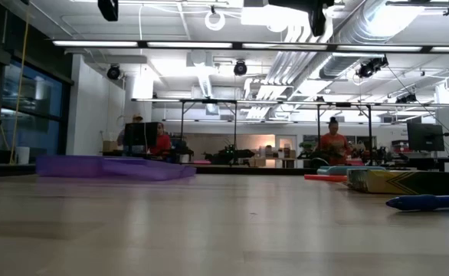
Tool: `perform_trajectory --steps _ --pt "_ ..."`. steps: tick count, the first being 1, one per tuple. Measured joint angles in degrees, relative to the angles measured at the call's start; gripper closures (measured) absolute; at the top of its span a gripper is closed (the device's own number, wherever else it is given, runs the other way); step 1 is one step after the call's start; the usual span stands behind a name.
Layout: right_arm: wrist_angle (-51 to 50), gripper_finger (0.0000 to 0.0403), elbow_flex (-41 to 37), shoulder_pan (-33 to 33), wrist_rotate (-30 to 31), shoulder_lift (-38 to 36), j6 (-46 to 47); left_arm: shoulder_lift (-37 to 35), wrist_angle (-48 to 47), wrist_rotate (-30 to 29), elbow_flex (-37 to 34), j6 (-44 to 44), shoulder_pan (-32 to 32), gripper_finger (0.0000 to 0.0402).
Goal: Pack school essentials
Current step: Put the blue pen into the purple supply box
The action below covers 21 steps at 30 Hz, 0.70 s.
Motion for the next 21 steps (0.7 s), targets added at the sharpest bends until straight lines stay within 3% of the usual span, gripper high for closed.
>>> perform_trajectory --steps 9,13,21 --pt "1.82 0.0403 0.0 0.0 -0.55 0.0 -0.06 4.36 -0.41 2.26 0.02 -2.01 -3.04 0.0401" --pt "4.2 0.0399 0.0 0.1 -0.62 0.0 -5.62 5.83 -0.47 1.57 0.02 -3.52 -3.7 0.0401" --pt "5.2 0.0341 0.02 0.39 0.74 0.0 -8.83 5.46 -1.53 1.15 0.02 -4.05 -3.67 0.0401"
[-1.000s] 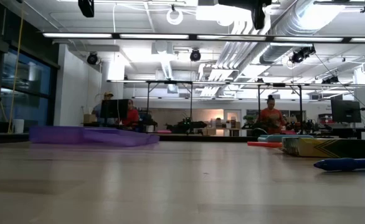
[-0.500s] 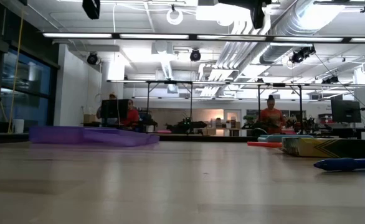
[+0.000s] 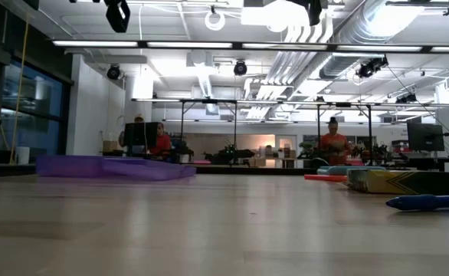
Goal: Pack school essentials
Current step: Put the blue pen into the purple supply box
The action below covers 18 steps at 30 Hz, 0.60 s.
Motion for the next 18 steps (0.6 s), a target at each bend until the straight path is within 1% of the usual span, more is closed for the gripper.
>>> perform_trajectory --steps 5,8,10,12,15,18 --pt "-0.09 0.0262 0.0 0.02 -0.18 0.0 0.03 -0.39 -0.24 -0.72 0.0 0.0 0.0 0.0401" --pt "-0.64 0.0217 0.0 0.09 -2.3 0.0 0.61 -0.39 -0.26 -1.33 0.0 -0.01 0.0 0.0401" --pt "-3.79 0.0197 1.4 1.03 -4.58 0.07 1.43 -0.39 -0.26 -1.33 0.0 -0.01 0.0 0.0401" --pt "-10.3 0.0188 4.95 3.23 -5.32 1.1 1.15 -0.39 -0.26 -1.33 0.0 -0.02 0.0 0.0401" --pt "-27.76 0.0186 12.49 7.88 -5.58 4.51 1.31 -0.39 -0.27 -1.75 0.0 -0.01 0.0 0.0401" --pt "-44.4 0.0186 19.01 12.72 -6.18 9.41 4.47 -0.39 -0.46 -2.42 0.0 0.0 0.02 0.0401"
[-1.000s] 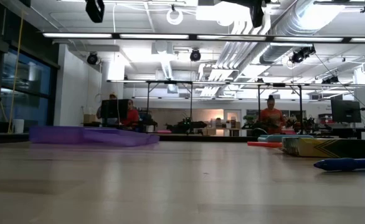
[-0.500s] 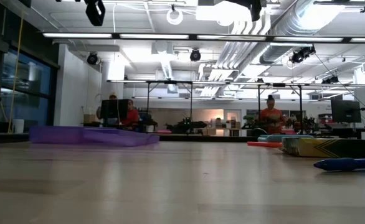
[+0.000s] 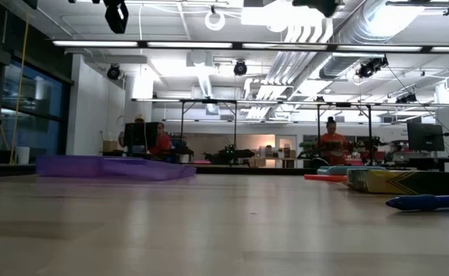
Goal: Pack school essentials
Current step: Put the blue pen into the purple supply box
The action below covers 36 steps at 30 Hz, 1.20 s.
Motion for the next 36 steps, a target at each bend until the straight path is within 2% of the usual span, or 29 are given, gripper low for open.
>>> perform_trajectory --steps 3,6,15,24,36 --pt "-9.09 0.0185 3.07 4.4 -3.44 4.82 4.65 0.0 -0.23 -0.21 0.0 0.0 0.0 0.0401" --pt "-12.83 0.0185 3.33 8.5 -6.94 9.15 7.65 0.02 -0.21 -0.22 0.0 0.0 0.0 0.0401" --pt "-15.25 0.0185 3.35 17.16 -3.83 23.17 7.33 0.0 -0.24 -0.22 0.0 -0.46 0.0 0.0401" --pt "-15.27 0.0185 3.35 18.76 -2.49 34.97 6.88 0.02 -0.24 -0.29 0.0 -0.46 0.0 0.0401" --pt "-14.51 0.0188 2.72 18.74 -2.44 38.15 4.71 0.02 -0.24 -0.4 0.0 -0.46 0.0 0.0401"
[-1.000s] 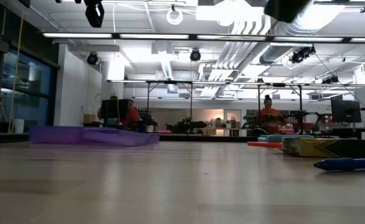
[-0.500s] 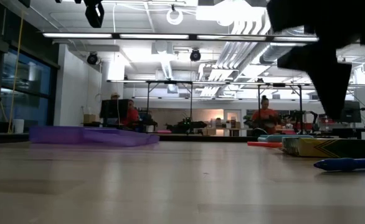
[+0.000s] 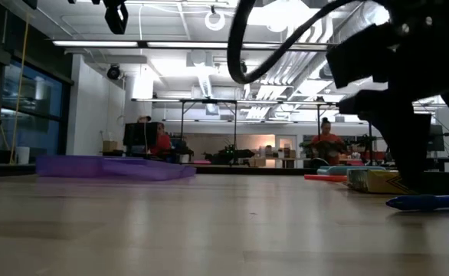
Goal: Pack school essentials
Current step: Put the blue pen into the purple supply box
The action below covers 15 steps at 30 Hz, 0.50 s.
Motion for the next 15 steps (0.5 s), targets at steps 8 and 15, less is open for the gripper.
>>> perform_trajectory --steps 8,15 --pt "3.13 0.0228 -5.38 -0.09 -0.51 -0.42 1.19 0.0 0.0 0.0 0.0 -0.02 0.0 0.0401" --pt "5.01 0.0264 -5.6 -0.29 -1.06 -0.31 -0.32 0.0 0.02 0.01 0.0 -0.2 0.0 0.0401"
